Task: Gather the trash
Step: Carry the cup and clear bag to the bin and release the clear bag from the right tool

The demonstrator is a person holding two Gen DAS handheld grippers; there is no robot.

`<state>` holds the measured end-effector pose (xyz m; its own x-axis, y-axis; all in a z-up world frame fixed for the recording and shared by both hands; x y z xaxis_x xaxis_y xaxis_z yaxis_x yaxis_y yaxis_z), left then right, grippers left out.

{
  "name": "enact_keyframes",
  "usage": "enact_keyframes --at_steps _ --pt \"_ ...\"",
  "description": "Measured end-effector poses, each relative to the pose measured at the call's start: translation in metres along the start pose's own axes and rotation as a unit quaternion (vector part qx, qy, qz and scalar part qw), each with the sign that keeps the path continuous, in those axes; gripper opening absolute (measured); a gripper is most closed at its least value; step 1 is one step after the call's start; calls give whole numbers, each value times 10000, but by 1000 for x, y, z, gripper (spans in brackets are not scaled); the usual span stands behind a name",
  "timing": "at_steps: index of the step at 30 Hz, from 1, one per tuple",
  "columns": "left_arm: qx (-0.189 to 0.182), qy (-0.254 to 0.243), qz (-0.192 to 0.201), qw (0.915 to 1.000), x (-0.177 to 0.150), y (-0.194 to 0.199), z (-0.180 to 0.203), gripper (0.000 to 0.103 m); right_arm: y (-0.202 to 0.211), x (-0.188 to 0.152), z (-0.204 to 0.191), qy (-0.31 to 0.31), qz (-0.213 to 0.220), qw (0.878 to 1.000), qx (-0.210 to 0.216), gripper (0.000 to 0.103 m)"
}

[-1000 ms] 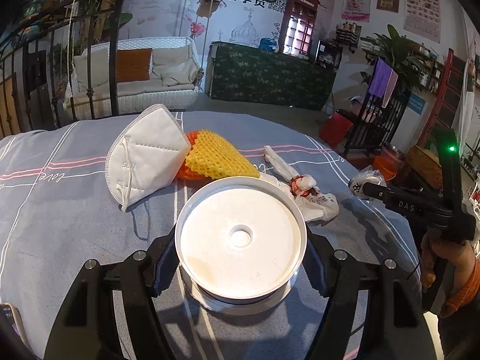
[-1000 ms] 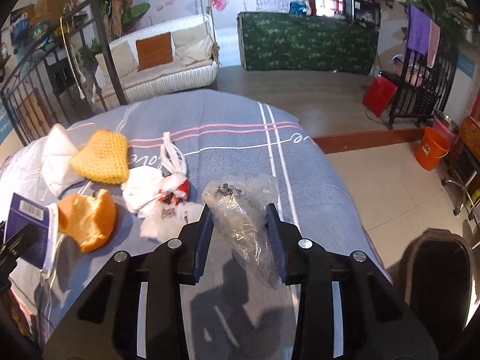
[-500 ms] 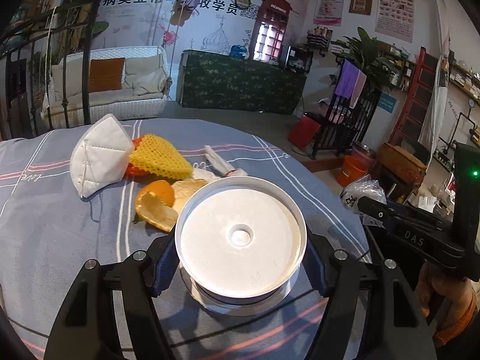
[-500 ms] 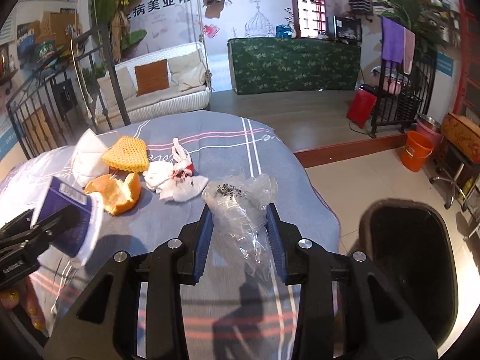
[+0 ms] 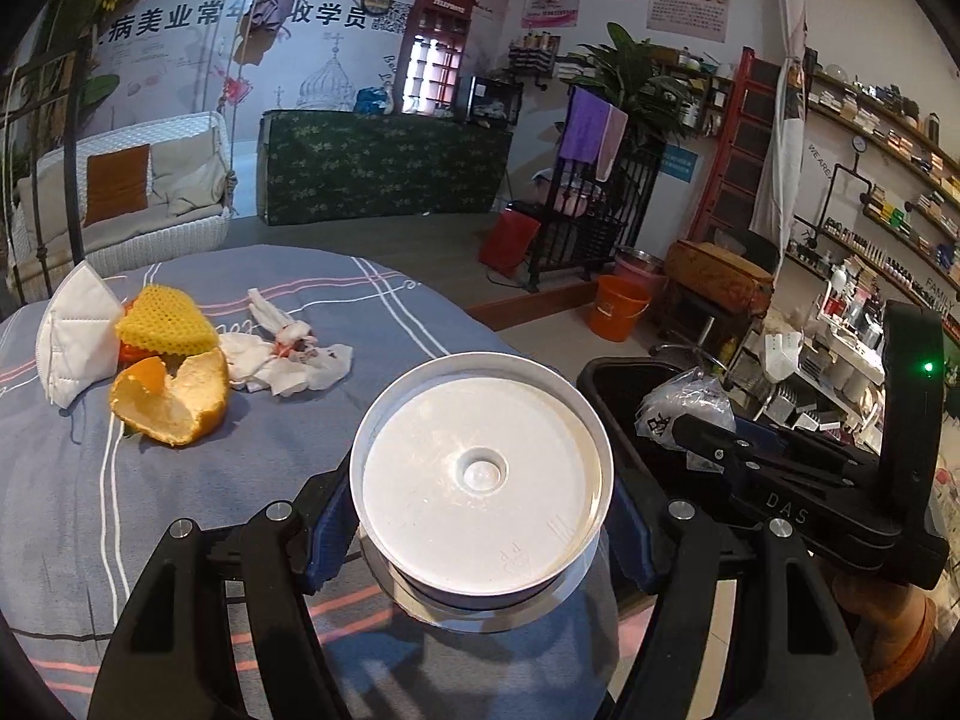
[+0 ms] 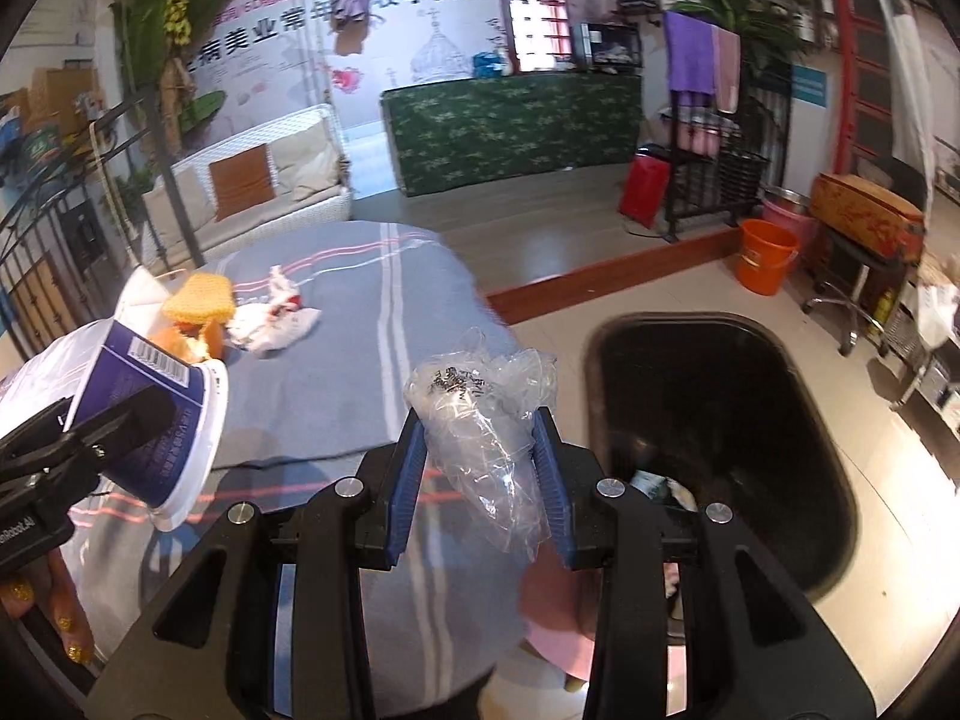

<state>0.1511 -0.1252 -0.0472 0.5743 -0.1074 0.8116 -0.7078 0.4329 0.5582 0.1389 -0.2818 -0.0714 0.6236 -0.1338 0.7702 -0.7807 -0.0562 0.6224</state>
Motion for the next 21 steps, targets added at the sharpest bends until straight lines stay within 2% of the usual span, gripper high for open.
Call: enact_keyframes --at_steps 10,18,20,21 --pt "-412 -350 -179 9984 -6 -15 45 69 -4 -15 72 -556 -138 9959 -703 37" --pt "-638 -572 -319 9958 -12 -27 70 69 -31 -27 109 -799 -374 9910 -1005 37" --pt "-706 -620 -367 9949 -13 -32 75 69 -40 -30 115 -879 -449 9894 -1065 39" --pt "-729 -635 -384 9946 -14 -32 77 69 -44 -32 120 -952 -484 9884 -1078 43"
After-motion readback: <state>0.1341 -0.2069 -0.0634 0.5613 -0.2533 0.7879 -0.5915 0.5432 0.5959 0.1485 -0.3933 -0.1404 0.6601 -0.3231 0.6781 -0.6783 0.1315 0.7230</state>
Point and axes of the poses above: each gripper's, at about its wrist camera, not at the fingertips, and y roughly against the way its jaws point, z to its right, x to its top, the point moved 5 cm from there along -y, roughly the way its jaws point, and after that the axes turned 2 degrees about -z, right-handed, at the moved point
